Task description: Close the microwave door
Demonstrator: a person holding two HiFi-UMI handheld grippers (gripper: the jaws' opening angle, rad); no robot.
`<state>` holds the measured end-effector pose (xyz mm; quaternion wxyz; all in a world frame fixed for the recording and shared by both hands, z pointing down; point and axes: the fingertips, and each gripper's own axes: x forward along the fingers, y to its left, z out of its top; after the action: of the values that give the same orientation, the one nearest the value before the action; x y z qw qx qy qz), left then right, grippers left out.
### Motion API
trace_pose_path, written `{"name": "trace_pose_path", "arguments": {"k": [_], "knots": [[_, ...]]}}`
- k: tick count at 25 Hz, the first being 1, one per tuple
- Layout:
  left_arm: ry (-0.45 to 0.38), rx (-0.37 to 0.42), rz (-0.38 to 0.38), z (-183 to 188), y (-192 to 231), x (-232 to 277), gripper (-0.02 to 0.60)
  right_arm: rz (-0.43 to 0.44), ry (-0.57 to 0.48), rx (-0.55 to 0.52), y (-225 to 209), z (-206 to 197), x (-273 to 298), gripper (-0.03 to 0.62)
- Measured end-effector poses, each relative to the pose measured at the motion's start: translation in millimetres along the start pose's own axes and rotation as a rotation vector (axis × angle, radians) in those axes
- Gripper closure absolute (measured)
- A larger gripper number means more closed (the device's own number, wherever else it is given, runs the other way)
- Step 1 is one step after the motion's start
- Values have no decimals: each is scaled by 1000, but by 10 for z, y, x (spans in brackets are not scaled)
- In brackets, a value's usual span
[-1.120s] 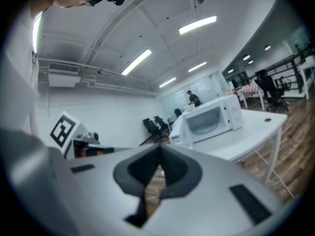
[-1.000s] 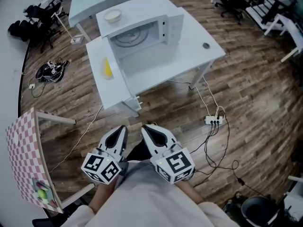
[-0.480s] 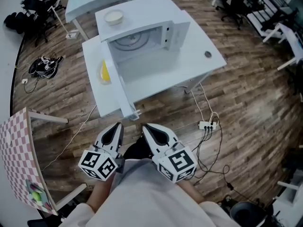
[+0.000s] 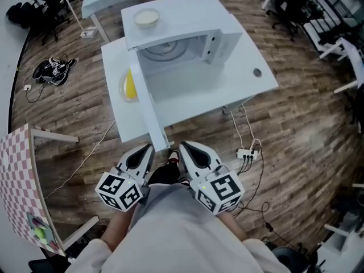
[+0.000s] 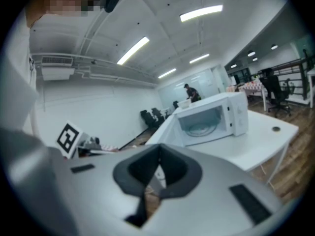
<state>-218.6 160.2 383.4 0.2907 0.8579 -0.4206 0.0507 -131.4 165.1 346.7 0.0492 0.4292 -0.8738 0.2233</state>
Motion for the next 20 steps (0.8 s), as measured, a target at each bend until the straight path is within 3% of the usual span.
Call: {"name": "trace_pose_path", "arguments": {"k": [12,17,20], "knots": [[96,8,-186,-82,-29,147,566,-28,9,59,-206,67,229,572],[128,59,-245,-94,-12,195,566,-5,30,65,-194,81,310,572],[153,80,-305,-75,-37,222,565,-42,40,60,-264,77,323,572]]}}
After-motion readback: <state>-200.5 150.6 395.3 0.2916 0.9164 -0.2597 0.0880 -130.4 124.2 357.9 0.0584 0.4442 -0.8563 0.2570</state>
